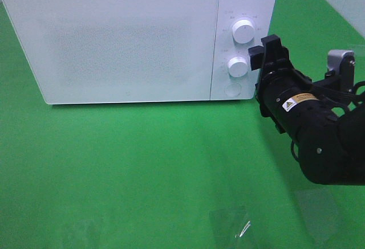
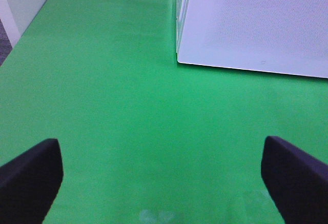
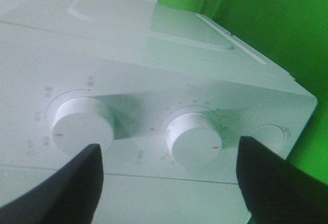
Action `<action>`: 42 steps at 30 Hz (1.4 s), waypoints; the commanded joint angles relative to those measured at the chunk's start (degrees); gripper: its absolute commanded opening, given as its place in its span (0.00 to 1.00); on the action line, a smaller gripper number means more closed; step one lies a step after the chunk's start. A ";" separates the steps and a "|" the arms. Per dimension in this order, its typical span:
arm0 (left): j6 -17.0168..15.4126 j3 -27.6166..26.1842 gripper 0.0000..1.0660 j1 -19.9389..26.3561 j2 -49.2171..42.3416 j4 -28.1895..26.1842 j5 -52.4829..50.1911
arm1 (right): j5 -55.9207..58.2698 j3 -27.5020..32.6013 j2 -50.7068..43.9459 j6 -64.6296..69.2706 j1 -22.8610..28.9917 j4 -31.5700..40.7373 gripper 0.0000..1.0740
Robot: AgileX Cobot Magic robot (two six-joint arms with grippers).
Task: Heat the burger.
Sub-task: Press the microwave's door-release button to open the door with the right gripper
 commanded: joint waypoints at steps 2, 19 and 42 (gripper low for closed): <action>-0.29 0.00 0.94 0.06 -0.92 -0.34 0.06 | 2.29 0.57 -3.21 -5.96 -0.23 -2.12 0.65; -0.29 0.00 0.94 0.06 -0.92 -0.34 0.06 | 33.98 0.29 -20.80 -50.99 -0.92 -3.72 0.65; -0.29 0.00 0.94 0.06 -0.92 -0.34 0.06 | 100.90 -9.91 -47.61 -58.27 -13.35 -35.75 0.73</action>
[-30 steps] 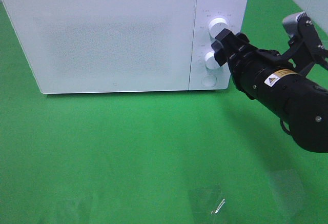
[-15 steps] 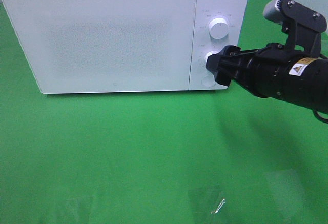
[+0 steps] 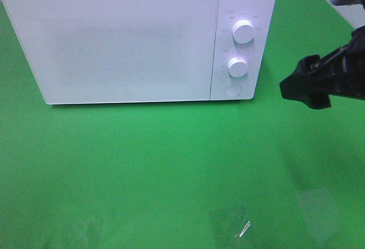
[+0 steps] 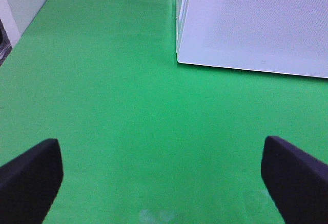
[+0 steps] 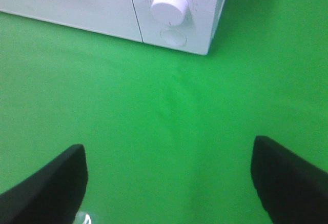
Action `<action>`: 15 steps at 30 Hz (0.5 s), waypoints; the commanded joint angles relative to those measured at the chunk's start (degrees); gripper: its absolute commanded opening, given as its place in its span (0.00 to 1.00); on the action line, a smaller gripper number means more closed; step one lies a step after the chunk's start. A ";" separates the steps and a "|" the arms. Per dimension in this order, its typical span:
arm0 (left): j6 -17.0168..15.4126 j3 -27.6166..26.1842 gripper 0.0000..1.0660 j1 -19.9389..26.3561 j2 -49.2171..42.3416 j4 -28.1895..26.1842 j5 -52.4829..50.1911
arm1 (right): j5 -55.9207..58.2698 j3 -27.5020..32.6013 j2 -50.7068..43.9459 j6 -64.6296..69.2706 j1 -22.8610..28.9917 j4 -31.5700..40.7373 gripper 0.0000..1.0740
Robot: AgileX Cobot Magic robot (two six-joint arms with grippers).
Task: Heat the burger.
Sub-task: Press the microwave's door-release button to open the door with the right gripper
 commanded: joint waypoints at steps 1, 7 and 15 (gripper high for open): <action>-0.23 0.00 0.94 0.06 -0.92 -0.34 0.06 | 8.54 -0.57 -4.35 -0.92 -0.11 -2.12 0.72; -0.23 0.00 0.94 0.06 -0.92 -0.34 0.06 | 18.05 -0.57 -13.06 -0.92 -0.11 -1.15 0.71; -0.23 0.00 0.94 0.06 -0.92 -0.34 0.06 | 29.34 -0.34 -25.95 -0.92 -0.11 -1.49 0.71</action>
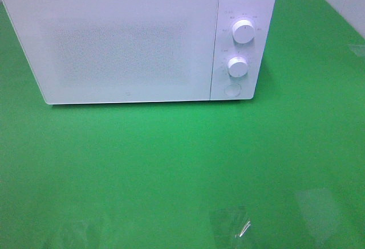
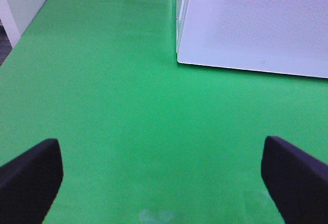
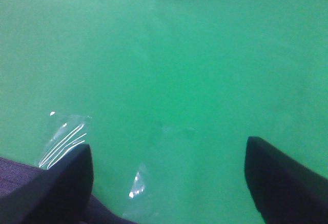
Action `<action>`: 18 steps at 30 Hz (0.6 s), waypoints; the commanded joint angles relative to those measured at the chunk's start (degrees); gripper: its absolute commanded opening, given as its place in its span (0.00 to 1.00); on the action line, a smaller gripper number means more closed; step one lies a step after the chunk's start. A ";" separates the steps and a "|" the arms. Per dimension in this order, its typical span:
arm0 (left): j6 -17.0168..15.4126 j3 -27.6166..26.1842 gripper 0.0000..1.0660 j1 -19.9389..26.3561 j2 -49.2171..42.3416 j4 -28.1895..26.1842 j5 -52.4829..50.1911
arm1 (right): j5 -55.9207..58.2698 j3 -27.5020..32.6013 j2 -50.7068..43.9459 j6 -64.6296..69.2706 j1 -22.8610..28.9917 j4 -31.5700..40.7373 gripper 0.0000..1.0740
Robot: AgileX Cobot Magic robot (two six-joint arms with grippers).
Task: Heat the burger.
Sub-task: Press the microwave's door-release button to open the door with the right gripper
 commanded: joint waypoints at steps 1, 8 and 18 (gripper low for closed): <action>-0.23 0.00 0.94 0.06 -0.92 -0.34 0.06 | 3.44 -0.11 -3.90 -0.74 -0.11 -0.06 0.71; -0.23 0.00 0.94 0.06 -0.92 -0.34 0.06 | 6.76 2.81 -16.96 -0.97 -1.55 0.40 0.71; -0.23 0.00 0.94 0.06 -0.92 -0.34 0.06 | 7.22 7.28 -31.63 -1.49 -13.58 3.32 0.71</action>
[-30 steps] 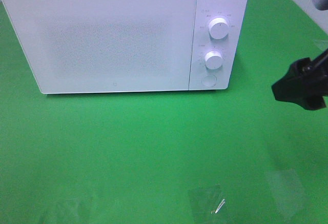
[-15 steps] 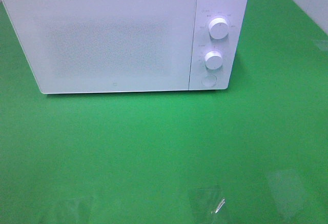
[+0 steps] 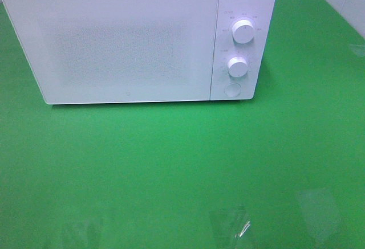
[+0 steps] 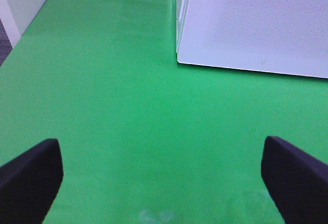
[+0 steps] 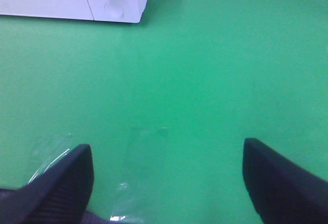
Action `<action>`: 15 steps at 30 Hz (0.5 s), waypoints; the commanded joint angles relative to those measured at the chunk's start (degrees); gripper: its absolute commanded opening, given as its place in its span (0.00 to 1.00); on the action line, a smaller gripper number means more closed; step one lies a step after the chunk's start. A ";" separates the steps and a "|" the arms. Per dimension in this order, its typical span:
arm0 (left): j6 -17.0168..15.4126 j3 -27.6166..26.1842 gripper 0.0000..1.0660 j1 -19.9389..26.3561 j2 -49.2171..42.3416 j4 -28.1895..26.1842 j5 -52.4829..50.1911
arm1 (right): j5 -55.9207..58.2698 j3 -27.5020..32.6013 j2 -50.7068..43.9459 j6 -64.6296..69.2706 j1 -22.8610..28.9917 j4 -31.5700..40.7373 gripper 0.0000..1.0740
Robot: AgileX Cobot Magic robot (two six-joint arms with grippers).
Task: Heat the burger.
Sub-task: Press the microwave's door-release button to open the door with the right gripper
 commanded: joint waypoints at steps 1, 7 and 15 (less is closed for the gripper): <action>-0.23 0.00 0.94 0.06 -0.92 -0.34 0.06 | -0.52 0.97 -2.86 -0.52 -2.23 1.03 0.71; -0.23 0.00 0.94 0.06 -0.92 -0.34 0.06 | -2.58 3.67 -8.82 -0.52 -5.50 1.15 0.71; -0.23 0.00 0.94 0.06 -0.86 -0.34 0.06 | -4.24 4.64 -12.72 -1.15 -7.56 1.15 0.71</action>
